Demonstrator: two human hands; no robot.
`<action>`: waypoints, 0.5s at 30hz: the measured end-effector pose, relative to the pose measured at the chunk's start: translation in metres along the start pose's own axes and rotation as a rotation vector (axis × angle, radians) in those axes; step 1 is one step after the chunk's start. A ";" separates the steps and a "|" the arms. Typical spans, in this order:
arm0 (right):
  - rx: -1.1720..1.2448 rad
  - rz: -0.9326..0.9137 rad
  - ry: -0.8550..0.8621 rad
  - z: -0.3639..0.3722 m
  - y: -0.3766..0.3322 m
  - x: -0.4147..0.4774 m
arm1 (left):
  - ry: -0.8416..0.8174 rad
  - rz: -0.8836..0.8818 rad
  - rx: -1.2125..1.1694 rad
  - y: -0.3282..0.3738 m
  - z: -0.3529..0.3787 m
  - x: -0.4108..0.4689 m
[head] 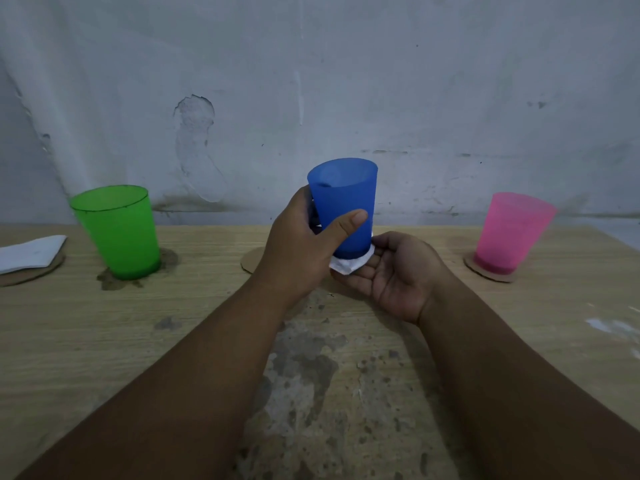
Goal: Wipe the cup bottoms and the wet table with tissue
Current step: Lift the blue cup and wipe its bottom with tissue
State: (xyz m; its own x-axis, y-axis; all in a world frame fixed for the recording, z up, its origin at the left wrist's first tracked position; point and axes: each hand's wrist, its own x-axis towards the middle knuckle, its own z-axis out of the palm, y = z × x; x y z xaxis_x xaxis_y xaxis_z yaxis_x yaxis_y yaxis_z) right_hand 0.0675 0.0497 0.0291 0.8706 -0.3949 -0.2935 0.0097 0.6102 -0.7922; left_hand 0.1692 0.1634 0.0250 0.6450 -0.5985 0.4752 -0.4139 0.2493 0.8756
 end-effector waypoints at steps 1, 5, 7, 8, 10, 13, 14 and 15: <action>-0.009 0.012 0.014 -0.001 0.000 0.000 | -0.003 -0.002 0.005 -0.001 0.000 0.000; -0.076 0.037 0.064 -0.006 -0.006 -0.002 | -0.024 -0.017 0.028 -0.003 0.001 -0.001; -0.102 0.040 0.096 -0.008 -0.010 -0.004 | -0.024 -0.031 0.026 -0.003 0.001 -0.002; -0.108 0.040 0.113 -0.009 -0.012 -0.005 | -0.024 -0.035 0.025 -0.003 0.001 -0.002; -0.130 0.029 0.150 -0.010 -0.013 -0.006 | -0.029 -0.038 0.030 -0.003 0.002 -0.002; -0.158 -0.007 0.197 -0.011 -0.012 -0.003 | -0.025 -0.040 0.031 -0.003 0.002 -0.003; -0.161 -0.024 0.209 -0.011 -0.012 -0.002 | -0.021 -0.040 0.034 -0.002 0.001 -0.003; -0.165 -0.037 0.216 -0.011 -0.012 -0.001 | -0.018 -0.041 0.035 -0.002 0.000 -0.003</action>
State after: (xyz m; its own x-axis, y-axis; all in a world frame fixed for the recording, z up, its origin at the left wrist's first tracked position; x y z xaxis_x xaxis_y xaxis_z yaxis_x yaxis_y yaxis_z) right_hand 0.0605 0.0352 0.0328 0.7460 -0.5631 -0.3555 -0.0559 0.4789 -0.8761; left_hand 0.1679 0.1641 0.0222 0.6501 -0.6214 0.4373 -0.4099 0.1979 0.8904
